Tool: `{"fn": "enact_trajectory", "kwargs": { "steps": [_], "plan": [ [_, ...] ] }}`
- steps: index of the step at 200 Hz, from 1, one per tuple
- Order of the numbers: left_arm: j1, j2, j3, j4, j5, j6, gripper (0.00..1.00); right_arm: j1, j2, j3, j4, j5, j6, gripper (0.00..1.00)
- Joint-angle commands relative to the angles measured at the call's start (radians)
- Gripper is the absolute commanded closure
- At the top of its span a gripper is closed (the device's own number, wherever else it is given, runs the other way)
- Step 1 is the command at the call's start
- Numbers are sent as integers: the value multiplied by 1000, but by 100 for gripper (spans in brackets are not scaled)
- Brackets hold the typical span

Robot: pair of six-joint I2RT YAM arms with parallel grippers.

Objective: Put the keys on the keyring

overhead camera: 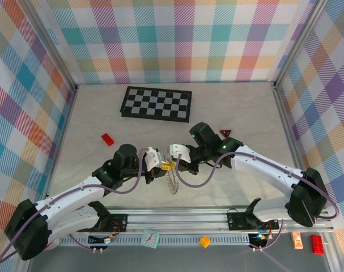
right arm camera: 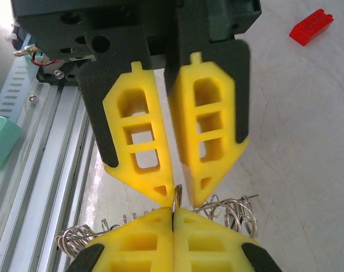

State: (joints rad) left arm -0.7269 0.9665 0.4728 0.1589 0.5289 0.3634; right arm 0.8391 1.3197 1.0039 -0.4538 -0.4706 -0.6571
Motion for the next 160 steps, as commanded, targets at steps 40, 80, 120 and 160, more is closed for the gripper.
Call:
{"fn": "enact_trajectory", "kwargs": {
  "steps": [40,80,120,160],
  "plan": [
    [-14,3,15,52,28,15,100,-21,-50,-23,91,-131,66,88],
    [-14,-12,-63,223,49,-45,100,-143,-117,-158,258,-259,185,71],
    [-14,-14,-108,338,65,-88,100,-143,-91,-181,266,-285,169,71],
    [-13,-10,-129,391,68,-110,100,-142,-54,-181,278,-320,175,73]
  ]
}}
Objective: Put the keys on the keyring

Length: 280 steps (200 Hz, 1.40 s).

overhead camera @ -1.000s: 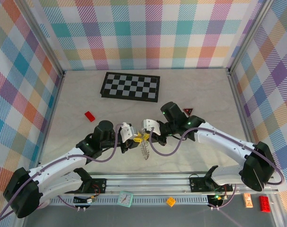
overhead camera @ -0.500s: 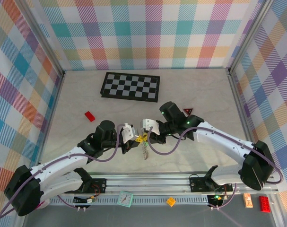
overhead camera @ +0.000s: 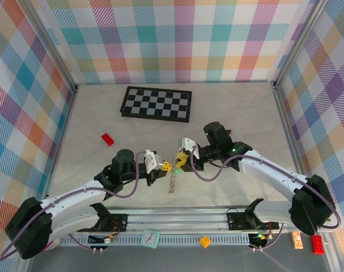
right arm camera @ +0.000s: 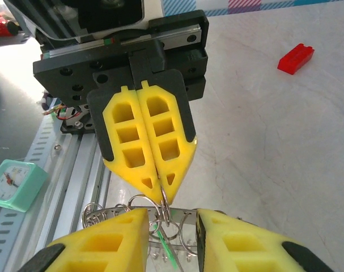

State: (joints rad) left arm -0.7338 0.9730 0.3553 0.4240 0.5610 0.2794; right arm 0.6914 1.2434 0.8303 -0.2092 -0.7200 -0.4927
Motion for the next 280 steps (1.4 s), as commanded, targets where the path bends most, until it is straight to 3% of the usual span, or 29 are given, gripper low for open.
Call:
{"fn": "enact_trajectory", "kwargs": {
  "steps": [1,74,98,111,129,153,187,245,267,280],
  "plan": [
    [-7,-17,-12,128,36,-27,100,6,23,-7,34,-72,10,73],
    [-6,2,-31,205,57,-54,100,14,53,-6,72,-79,38,81],
    [-7,0,-33,207,55,-53,100,15,56,-2,76,-87,39,100],
    [-7,-5,-29,184,26,-53,100,16,49,3,62,-85,30,100],
    [-7,-28,-9,90,-25,-35,80,15,37,29,-8,-60,-5,100],
    [-7,-55,46,-82,-59,17,76,35,32,86,-154,38,-82,100],
    [-7,-47,102,-206,-61,54,76,75,62,163,-293,143,-149,100],
    [-6,5,137,-219,-18,65,79,143,105,253,-371,218,-179,100],
    [-7,13,144,-209,-4,64,85,158,113,262,-368,220,-179,100],
    [-7,15,146,-209,2,67,95,158,110,259,-355,203,-171,100]
  ]
}}
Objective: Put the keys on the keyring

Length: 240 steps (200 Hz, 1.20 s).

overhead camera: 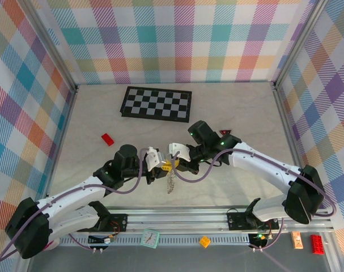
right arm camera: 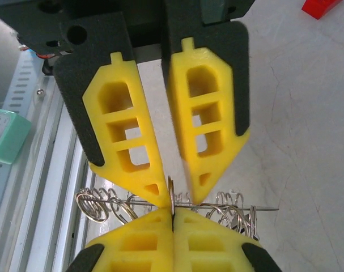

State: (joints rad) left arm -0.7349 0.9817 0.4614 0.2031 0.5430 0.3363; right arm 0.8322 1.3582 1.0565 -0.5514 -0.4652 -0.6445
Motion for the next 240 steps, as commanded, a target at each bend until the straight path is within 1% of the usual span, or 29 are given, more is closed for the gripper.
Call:
{"fn": "enact_trajectory", "kwargs": {
  "steps": [1,5,23,38,51,68,107,139,200,210,219,230,238,240],
  "plan": [
    [-6,6,40,11,20,10,96,18,-5,32,-11,-53,-19,100],
    [-5,6,40,10,20,12,100,18,-6,29,-5,-55,-15,100],
    [-6,-4,33,12,24,15,100,7,-38,-10,57,-69,23,100],
    [-6,-15,17,32,27,9,100,-35,-82,-73,143,-118,81,78],
    [-6,-28,-7,70,30,-3,100,-86,-115,-130,213,-181,134,72],
    [-6,-42,-39,133,35,-25,100,-134,-132,-184,277,-241,189,69],
    [-6,-61,-102,260,37,-67,100,-137,-113,-234,365,-298,264,68],
    [-6,-51,-126,331,40,-90,100,-133,-89,-244,407,-333,278,69],
    [-5,-22,-147,412,44,-125,100,-115,-43,-244,423,-328,267,75],
    [-6,-19,-148,421,47,-127,100,-113,-39,-242,427,-330,269,78],
    [-6,-16,-150,430,48,-131,100,-111,-36,-242,433,-333,269,83],
    [-5,-14,-152,435,46,-134,100,-111,-36,-242,435,-333,269,91],
    [-5,-14,-153,434,43,-134,100,-112,-37,-240,433,-334,265,99],
    [-6,-14,-152,433,41,-135,100,-111,-39,-239,429,-332,264,100]
  ]
}}
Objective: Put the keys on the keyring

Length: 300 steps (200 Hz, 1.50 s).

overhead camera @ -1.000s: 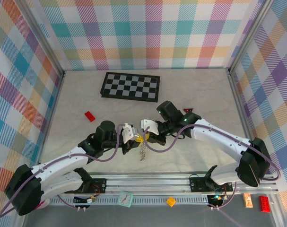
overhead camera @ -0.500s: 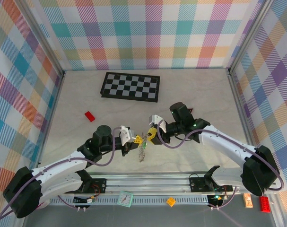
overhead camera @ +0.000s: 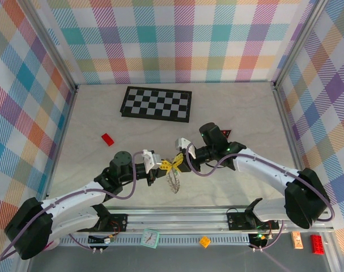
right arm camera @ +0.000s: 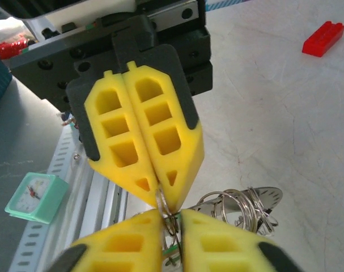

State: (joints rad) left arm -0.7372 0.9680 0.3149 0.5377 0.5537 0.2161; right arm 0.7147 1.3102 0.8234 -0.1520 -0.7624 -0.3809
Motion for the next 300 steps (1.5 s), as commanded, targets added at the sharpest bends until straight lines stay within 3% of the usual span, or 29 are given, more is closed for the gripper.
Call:
{"fn": "enact_trajectory", "kwargs": {
  "steps": [1,13,27,36,75,109,164,188,216,249,300],
  "plan": [
    [-3,-1,-6,98,29,-14,100,6,10,-6,29,-34,-1,100],
    [-3,-7,-4,78,1,-13,100,6,3,4,0,-23,-22,100],
    [-3,-26,4,27,-30,3,84,6,-6,27,-58,0,-53,100],
    [-2,-39,20,-26,-42,21,80,9,-12,46,-106,23,-80,100],
    [-3,-54,111,-268,-50,110,78,53,10,158,-341,170,-214,100],
    [-3,-21,164,-357,-16,147,78,89,25,220,-411,241,-255,100],
    [-3,30,200,-388,13,167,83,130,44,266,-435,259,-283,100],
    [-3,40,207,-403,23,172,90,132,40,259,-419,247,-281,100],
    [-3,50,205,-402,39,170,100,133,29,232,-375,226,-264,100],
    [-4,52,163,-316,42,130,100,115,-5,150,-257,186,-203,100],
    [-4,38,67,-127,17,61,100,57,-19,41,-141,115,-116,74]
  ]
}}
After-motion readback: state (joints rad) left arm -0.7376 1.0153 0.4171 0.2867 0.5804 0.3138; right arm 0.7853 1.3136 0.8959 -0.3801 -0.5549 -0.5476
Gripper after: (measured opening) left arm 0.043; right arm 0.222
